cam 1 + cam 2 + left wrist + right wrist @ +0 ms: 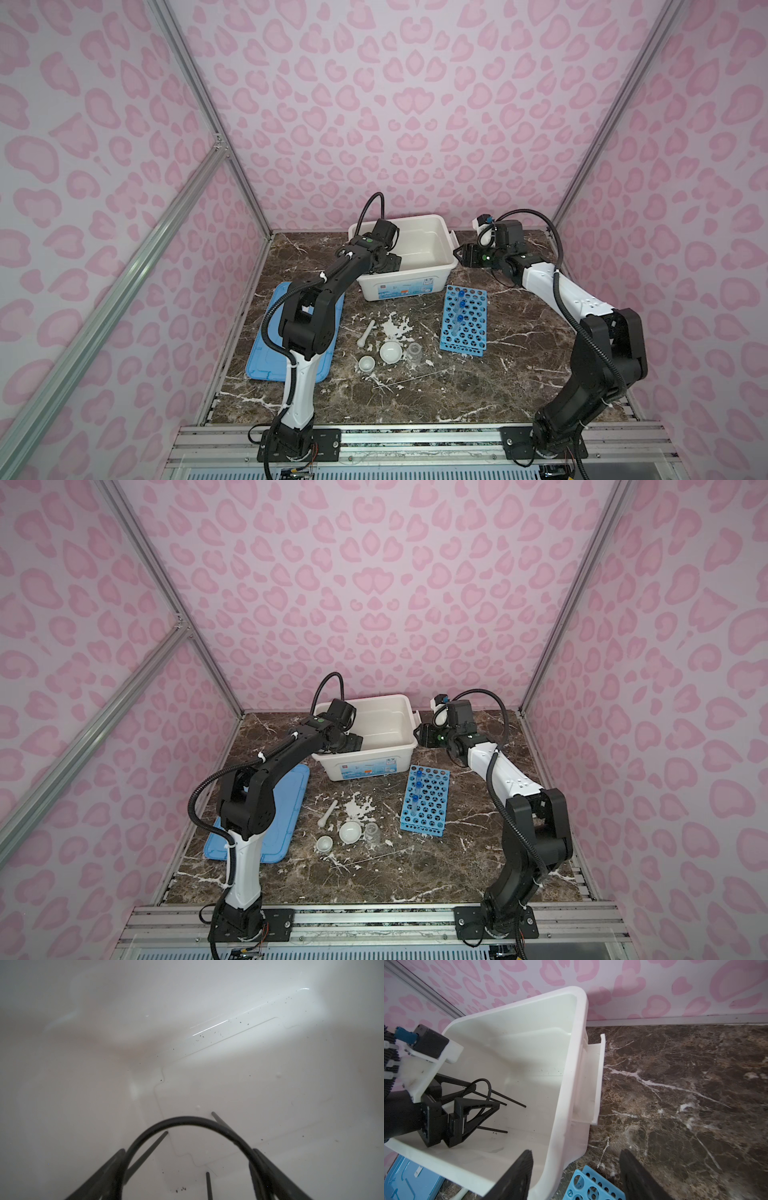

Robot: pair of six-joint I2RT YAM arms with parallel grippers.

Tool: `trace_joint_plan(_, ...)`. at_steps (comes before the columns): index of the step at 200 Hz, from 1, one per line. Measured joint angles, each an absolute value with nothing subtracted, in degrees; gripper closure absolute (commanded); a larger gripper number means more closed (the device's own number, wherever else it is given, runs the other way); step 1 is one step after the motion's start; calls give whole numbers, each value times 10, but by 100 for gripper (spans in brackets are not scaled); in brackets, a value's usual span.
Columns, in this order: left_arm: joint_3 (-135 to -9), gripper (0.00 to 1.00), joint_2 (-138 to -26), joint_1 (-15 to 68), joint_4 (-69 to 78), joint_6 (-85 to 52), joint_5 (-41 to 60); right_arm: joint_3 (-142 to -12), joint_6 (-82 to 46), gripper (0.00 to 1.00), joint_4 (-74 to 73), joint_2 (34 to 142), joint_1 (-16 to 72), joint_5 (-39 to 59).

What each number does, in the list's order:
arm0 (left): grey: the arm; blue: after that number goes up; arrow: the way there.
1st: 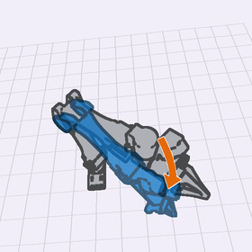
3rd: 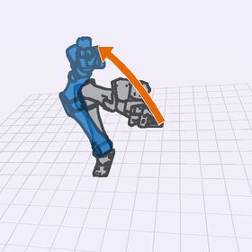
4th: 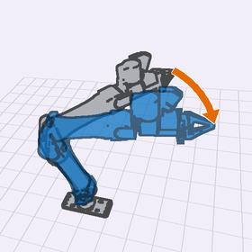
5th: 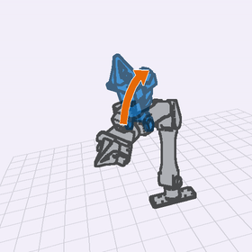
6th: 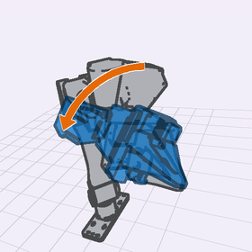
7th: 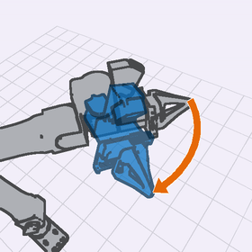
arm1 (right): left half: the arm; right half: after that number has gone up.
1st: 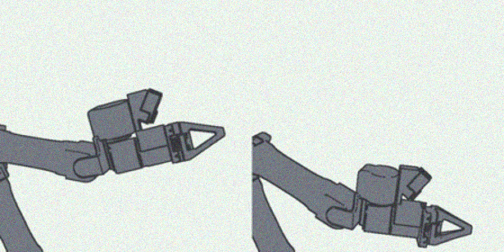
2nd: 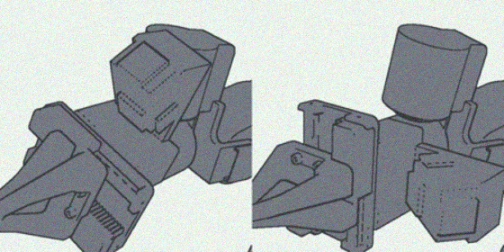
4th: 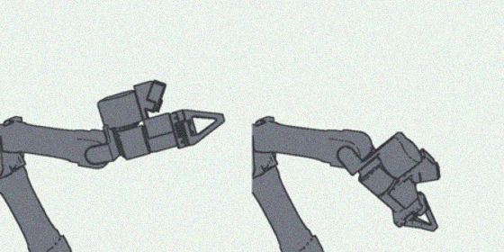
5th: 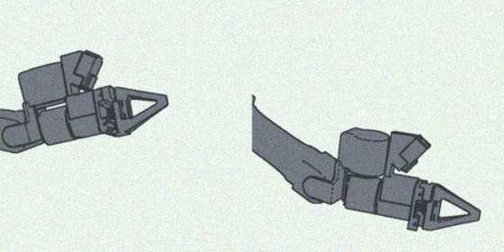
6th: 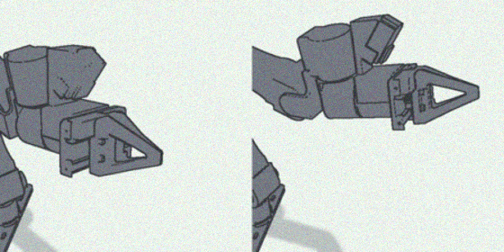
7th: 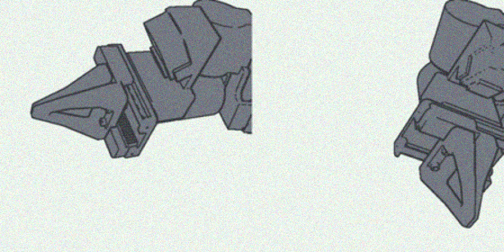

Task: Organize the chemistry lab equipment
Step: 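Open the left gripper to release the black wire stand and raise it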

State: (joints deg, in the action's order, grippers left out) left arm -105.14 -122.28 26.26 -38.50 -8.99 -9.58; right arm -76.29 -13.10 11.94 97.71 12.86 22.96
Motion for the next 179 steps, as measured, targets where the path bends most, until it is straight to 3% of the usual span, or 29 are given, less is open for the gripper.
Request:
trace_joint_plan(68, -1056, 6, -1222, 263, -393, -92, -94, -763, -135, 32, 120, 979, 130, 237)
trace_joint_plan(86, -1056, 0, -1222, 263, -402, -94, -87, -763, -135, 32, 120, 979, 130, 238)
trace_joint_plan(179, -1065, 2, -1214, 264, -420, -95, -90, -763, -139, 32, 120, 979, 130, 241)
